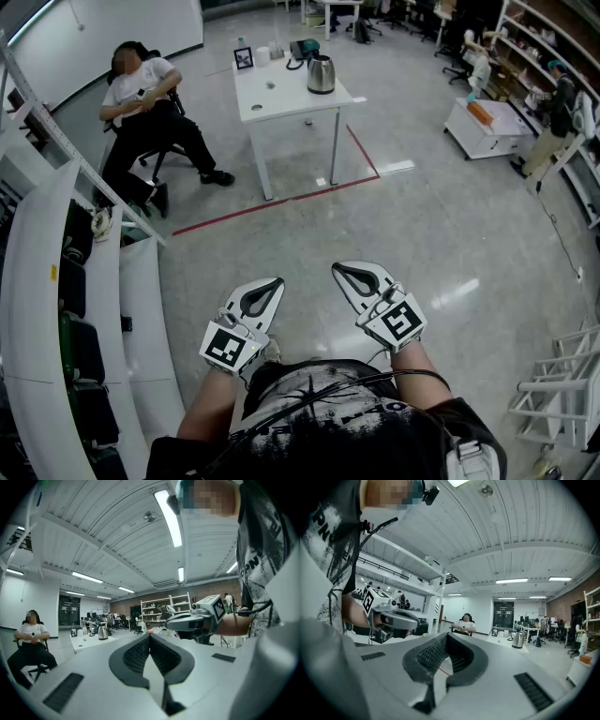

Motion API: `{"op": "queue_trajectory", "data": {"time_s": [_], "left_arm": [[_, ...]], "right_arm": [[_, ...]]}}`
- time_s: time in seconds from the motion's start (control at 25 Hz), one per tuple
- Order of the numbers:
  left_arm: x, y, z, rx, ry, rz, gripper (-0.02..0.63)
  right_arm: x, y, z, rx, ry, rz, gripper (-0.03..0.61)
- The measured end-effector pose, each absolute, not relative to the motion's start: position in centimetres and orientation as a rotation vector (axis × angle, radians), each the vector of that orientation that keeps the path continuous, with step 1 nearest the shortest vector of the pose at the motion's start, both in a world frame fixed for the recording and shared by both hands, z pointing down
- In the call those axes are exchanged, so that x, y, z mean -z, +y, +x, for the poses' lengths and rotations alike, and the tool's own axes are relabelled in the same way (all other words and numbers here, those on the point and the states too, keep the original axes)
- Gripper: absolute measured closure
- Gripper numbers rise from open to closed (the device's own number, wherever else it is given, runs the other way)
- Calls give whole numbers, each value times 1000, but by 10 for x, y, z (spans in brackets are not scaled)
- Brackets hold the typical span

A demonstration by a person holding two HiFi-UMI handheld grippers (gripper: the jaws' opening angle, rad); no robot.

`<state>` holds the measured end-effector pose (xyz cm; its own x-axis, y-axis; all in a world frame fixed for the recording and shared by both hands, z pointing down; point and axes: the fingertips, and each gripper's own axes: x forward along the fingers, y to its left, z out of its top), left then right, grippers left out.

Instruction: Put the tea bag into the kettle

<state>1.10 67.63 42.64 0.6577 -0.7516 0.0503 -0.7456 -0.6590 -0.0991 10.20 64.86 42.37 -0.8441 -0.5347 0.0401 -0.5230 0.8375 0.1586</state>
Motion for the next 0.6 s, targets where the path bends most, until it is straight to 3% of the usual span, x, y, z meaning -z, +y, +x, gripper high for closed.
{"op": "queue_trajectory", "data": {"time_s": [0.6], "left_arm": [[-429,673,22,179,1252,-2770,603]], "right_arm": [[-425,650,99,216,-2958,766,568]]}}
